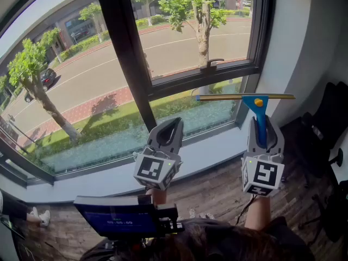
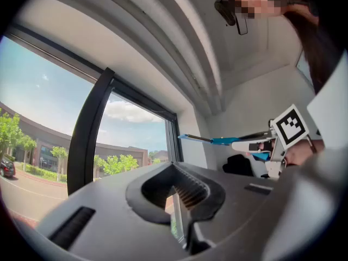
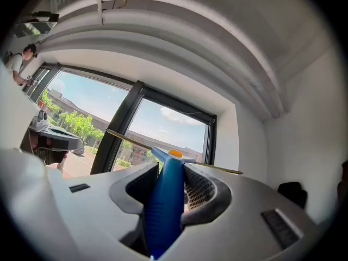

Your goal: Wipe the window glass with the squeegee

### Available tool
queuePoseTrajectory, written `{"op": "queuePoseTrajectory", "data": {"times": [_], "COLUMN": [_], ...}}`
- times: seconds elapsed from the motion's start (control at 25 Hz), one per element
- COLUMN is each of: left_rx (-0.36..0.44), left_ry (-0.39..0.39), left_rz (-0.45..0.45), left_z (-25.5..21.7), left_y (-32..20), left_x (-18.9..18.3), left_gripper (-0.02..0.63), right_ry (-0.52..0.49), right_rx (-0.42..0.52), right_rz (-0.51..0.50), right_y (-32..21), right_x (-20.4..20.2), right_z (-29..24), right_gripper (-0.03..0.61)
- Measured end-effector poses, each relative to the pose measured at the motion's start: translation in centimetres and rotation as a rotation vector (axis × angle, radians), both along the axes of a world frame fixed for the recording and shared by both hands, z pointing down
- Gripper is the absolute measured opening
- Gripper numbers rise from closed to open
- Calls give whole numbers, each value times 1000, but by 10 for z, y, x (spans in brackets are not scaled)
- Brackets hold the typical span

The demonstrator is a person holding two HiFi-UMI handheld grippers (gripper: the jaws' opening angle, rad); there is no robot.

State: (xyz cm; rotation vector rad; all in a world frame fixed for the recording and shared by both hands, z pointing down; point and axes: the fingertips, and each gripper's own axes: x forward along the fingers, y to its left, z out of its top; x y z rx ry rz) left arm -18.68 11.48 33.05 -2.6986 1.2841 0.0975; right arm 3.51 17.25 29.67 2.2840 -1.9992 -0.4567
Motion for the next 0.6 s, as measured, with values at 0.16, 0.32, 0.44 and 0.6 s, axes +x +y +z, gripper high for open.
{"op": "queuePoseTrajectory", "data": {"times": [0.16, 0.32, 0.44, 0.6], "left_rx": [28, 36, 34, 35], "left_ry": [15, 21, 18, 15], "left_rz": [20, 41, 32, 22], "left_z": [-6, -7, -9, -10], "left_y": [2, 5, 6, 7], "left_x": [8, 16, 18, 23], "left_gripper": [2, 2, 2, 2], "right_ry": [4, 18, 7, -16], "right_rx": [5, -7, -4, 12], "right_rz": [-3, -7, -18, -27], "right_y": [0, 0, 1, 2], "right_x": [3, 6, 7, 12], "right_z": [0, 1, 0, 0], "right_gripper": [141, 141, 141, 141]}}
